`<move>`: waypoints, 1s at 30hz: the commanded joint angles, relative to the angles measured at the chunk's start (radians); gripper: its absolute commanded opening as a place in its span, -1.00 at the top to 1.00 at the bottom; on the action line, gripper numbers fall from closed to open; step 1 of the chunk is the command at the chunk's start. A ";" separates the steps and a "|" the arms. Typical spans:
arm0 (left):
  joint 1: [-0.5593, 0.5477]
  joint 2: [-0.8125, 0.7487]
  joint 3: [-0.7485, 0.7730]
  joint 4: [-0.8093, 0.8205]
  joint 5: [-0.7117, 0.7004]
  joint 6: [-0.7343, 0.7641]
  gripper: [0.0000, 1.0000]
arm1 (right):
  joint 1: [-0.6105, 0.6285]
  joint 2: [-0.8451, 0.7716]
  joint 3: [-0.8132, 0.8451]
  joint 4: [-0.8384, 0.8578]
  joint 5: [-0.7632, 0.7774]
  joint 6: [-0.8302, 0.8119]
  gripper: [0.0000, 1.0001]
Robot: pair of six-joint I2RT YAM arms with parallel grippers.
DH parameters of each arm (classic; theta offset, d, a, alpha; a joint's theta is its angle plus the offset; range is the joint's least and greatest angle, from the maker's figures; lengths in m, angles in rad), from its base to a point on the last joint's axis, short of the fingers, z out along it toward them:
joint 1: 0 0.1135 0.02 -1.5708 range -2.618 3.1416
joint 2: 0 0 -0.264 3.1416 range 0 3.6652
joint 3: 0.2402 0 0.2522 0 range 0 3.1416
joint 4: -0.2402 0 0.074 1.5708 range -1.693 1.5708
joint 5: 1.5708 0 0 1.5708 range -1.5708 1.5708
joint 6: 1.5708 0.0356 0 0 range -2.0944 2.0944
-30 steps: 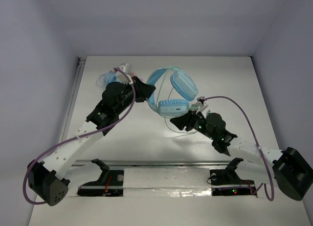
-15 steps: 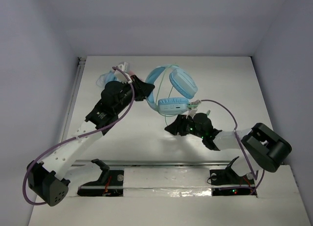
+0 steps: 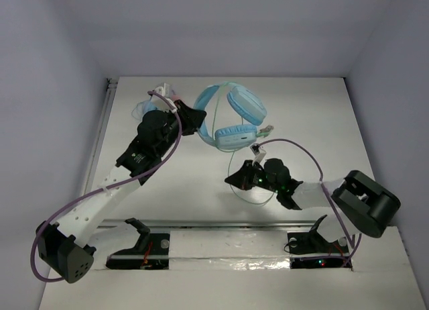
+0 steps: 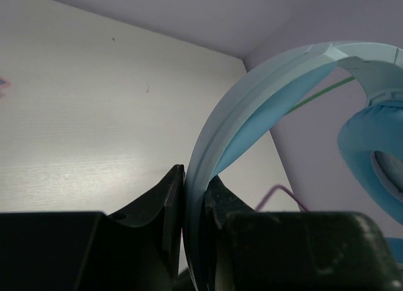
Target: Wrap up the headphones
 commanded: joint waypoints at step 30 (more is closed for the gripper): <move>-0.105 0.114 -0.244 0.168 -0.613 -0.021 1.00 | 0.471 -0.417 0.567 -1.255 0.254 -0.172 1.00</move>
